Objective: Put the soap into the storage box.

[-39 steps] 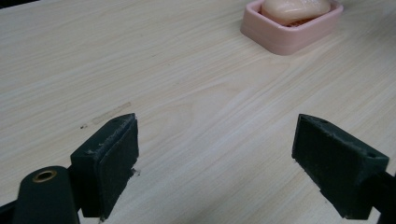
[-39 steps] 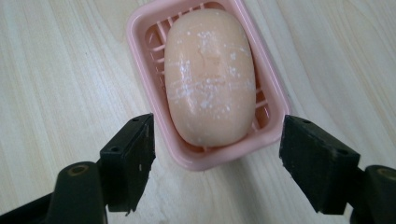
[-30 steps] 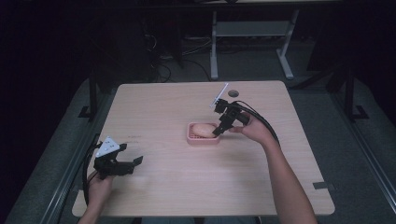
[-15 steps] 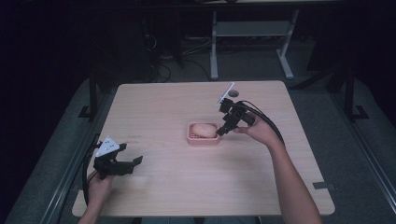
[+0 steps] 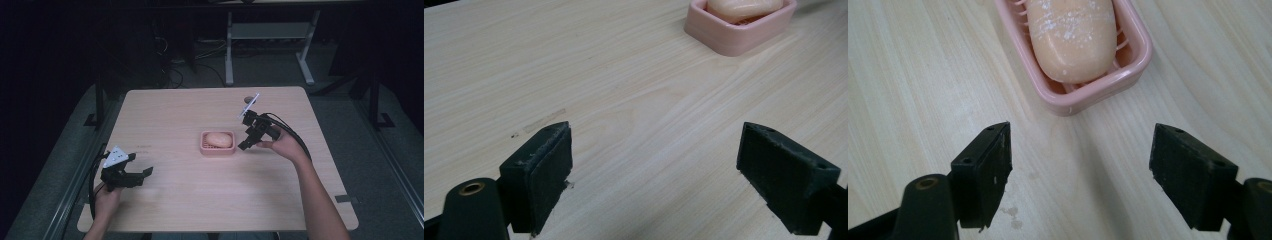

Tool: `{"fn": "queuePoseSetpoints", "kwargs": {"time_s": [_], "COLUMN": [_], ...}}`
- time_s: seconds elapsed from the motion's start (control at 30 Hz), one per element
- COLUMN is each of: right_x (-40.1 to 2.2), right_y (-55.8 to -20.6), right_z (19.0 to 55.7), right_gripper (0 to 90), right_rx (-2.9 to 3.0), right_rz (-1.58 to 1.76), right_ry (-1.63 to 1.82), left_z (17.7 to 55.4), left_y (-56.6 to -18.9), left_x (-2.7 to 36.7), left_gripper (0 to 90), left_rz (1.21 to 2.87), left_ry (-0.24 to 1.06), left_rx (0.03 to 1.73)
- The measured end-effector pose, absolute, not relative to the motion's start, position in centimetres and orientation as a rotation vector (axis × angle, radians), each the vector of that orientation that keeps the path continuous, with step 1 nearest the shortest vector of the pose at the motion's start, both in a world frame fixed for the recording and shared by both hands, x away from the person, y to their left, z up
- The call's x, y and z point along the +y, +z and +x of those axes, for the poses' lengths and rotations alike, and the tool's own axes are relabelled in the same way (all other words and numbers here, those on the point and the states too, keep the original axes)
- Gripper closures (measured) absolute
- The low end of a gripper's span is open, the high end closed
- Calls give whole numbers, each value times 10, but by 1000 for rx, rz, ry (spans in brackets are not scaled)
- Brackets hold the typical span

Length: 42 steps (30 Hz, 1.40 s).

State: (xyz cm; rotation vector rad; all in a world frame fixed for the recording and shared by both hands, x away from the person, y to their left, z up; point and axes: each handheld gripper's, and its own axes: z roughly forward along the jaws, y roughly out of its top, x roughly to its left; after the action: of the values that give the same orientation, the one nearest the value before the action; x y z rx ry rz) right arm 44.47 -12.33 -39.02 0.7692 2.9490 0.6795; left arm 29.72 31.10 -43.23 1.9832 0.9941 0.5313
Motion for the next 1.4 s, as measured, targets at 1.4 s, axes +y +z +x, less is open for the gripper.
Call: {"fn": "queuePoseSetpoints", "kwargs": {"time_s": [1.4], "right_x": [-177], "right_y": [-407], "right_z": [407], "right_gripper": [246], "right_rx": [2910], "right_rz": [871], "right_ry": [726], "left_z": [297], "left_y": [-433], "left_x": [309], "left_gripper": [143], "left_rz": [1989], "left_ry": [526], "left_rx": [991]}}
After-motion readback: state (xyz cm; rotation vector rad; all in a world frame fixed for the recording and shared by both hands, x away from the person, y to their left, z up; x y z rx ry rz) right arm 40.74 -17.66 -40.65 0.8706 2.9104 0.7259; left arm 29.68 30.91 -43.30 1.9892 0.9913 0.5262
